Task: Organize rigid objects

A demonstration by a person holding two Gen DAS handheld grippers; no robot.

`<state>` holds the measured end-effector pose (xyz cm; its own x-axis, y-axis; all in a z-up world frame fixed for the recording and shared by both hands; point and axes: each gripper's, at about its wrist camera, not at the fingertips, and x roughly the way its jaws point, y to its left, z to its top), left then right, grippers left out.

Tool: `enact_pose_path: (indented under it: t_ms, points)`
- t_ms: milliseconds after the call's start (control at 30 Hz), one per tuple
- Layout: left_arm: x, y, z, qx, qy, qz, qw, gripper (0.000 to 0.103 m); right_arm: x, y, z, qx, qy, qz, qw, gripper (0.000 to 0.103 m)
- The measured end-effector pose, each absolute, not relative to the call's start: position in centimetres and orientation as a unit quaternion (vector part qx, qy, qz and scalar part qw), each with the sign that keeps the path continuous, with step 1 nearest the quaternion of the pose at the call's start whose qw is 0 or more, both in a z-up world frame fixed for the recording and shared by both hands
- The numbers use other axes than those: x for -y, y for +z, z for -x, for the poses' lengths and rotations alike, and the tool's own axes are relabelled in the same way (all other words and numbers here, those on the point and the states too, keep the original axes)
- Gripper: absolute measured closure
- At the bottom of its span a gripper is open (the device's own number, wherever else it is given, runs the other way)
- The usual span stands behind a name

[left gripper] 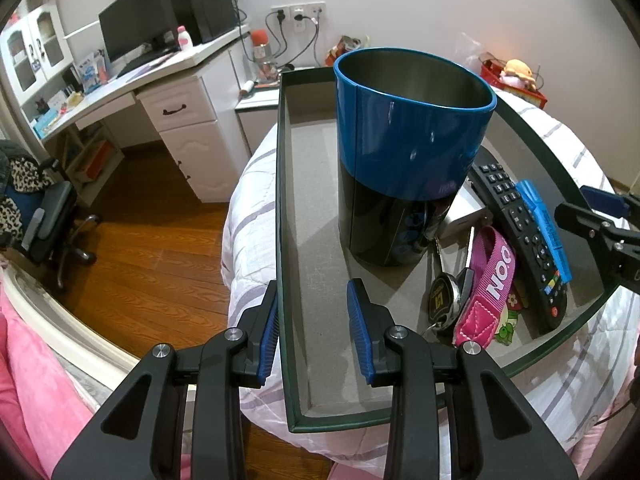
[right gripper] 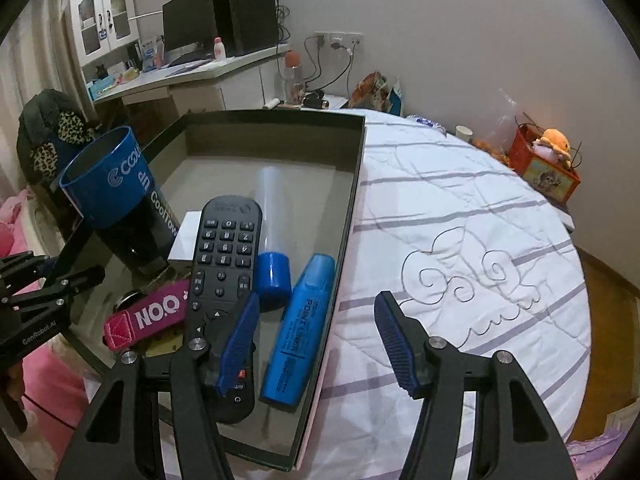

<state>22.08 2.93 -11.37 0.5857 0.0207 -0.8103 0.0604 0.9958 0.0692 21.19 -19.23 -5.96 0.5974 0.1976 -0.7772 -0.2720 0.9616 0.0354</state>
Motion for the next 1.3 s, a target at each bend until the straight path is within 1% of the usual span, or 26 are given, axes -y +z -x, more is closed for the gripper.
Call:
enact_pose_path:
  t_ms: [33,67,100,133,167,200,533,1067,1133,1233,1267,1300]
  points:
    - [-2.9,-11.4,-22.1,-0.455,-0.011,-0.045,0.889,0.071,19.2,-6.2,-21.2,-0.431,0.13,0.046,0.892,0.043]
    - [-2.9,-11.4,-22.1,-0.455,-0.011,-0.044,0.889,0.071,19.2,-6.5,-21.3,-0.435,0.13,0.048,0.89,0.052]
    - [-3.0,-11.4,-22.0,-0.454,-0.011,-0.044,0.89,0.071,19.2,-6.8,-21.4,-0.439,0.129,0.049,0.888,0.064]
    - [-3.0,-11.4,-21.9,-0.453,-0.011,-0.044,0.89,0.071,19.4,-7.0,-21.5,-0.445,0.129,0.049,0.885,0.069]
    - [-3.1,-11.4,-21.9,-0.452,-0.011,-0.043,0.891,0.071,19.4,-7.3,-21.6,-0.449,0.129,0.049,0.883,0.081]
    - [-3.0,-11.4,-21.8,-0.451,-0.012,-0.045,0.891,0.071,19.5,-7.6,-21.7,-0.454,0.127,0.05,0.88,0.089]
    - [-1.5,-11.3,-22.1,-0.449,-0.026,-0.052,0.892,0.071,20.9,-7.6,-21.1,-0.46,0.112,0.054,0.879,0.089]
    - [5.5,-11.1,-24.8,-0.449,-0.076,-0.073,0.887,0.071,28.0,-7.5,-21.2,-0.463,0.058,0.016,0.884,0.089]
    - [6.1,-11.1,-25.1,-0.448,-0.084,-0.073,0.887,0.066,28.6,-7.4,-21.2,-0.463,0.052,0.014,0.884,0.089]
    - [6.5,-11.3,-25.5,-0.446,-0.086,-0.079,0.887,0.063,29.1,-7.5,-21.3,-0.462,0.05,0.006,0.885,0.089]
    - [6.5,-11.3,-25.6,-0.447,-0.086,-0.077,0.887,0.063,29.3,-7.5,-21.3,-0.462,0.052,0.004,0.885,0.088]
    - [6.2,-11.3,-25.5,-0.447,-0.089,-0.073,0.887,0.062,29.2,-7.5,-21.3,-0.462,0.053,0.001,0.885,0.084]
